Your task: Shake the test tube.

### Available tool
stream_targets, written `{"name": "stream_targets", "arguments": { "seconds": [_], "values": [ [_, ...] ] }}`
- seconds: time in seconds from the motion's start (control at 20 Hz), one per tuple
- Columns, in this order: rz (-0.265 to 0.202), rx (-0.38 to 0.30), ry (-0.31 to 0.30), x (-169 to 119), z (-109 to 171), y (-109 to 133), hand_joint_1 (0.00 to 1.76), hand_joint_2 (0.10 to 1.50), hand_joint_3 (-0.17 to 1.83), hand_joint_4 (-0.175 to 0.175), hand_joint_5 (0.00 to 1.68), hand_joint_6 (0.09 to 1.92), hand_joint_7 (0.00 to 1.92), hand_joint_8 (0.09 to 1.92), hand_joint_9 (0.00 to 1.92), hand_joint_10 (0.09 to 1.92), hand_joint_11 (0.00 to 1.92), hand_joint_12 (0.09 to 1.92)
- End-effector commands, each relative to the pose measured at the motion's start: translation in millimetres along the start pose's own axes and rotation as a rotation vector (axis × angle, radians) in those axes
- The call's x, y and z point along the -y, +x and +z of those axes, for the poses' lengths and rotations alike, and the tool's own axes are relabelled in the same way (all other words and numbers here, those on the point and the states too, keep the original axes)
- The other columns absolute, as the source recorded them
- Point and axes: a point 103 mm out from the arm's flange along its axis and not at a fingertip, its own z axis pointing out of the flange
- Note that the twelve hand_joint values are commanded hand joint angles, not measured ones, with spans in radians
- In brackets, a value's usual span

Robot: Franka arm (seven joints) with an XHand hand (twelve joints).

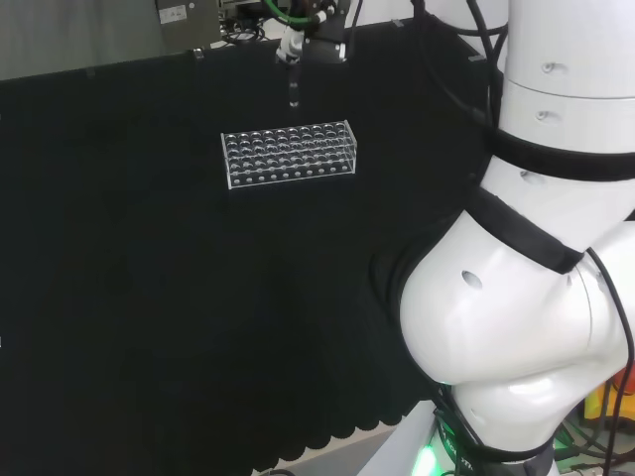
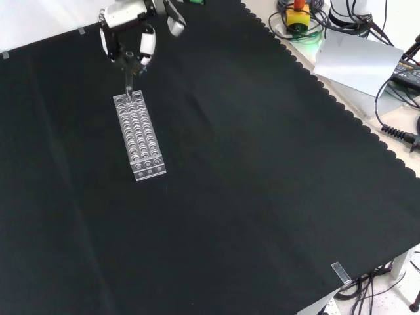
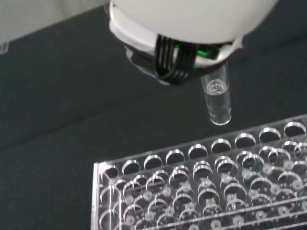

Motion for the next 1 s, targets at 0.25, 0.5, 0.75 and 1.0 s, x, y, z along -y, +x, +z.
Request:
{"name": "stream_targets", "arguments": {
  "seconds": [0.25, 0.5, 0.75, 1.0],
  "values": [
    [-0.019, -0.008, -0.054, 25.4, -42.3, 7.3, 1.44, 0.55, 0.73, -0.175, 1.38, 0.46, 1.48, 0.49, 1.38, 0.42, 1.1, 1.06],
    [-0.096, -0.028, -0.033, 39.0, -34.5, 54.3, 1.44, 0.55, 0.73, -0.175, 1.38, 0.46, 1.48, 0.48, 1.38, 0.42, 1.1, 1.06],
    [-0.172, -0.092, 0.01, 56.4, -22.2, 109.0, 1.44, 0.55, 0.73, -0.175, 1.38, 0.46, 1.49, 0.48, 1.38, 0.42, 1.1, 1.06],
    [-0.219, -0.15, 0.051, 73.0, -12.3, 147.7, 1.44, 0.55, 0.73, -0.175, 1.38, 0.46, 1.49, 0.48, 1.38, 0.42, 1.1, 1.06]
  ]
}}
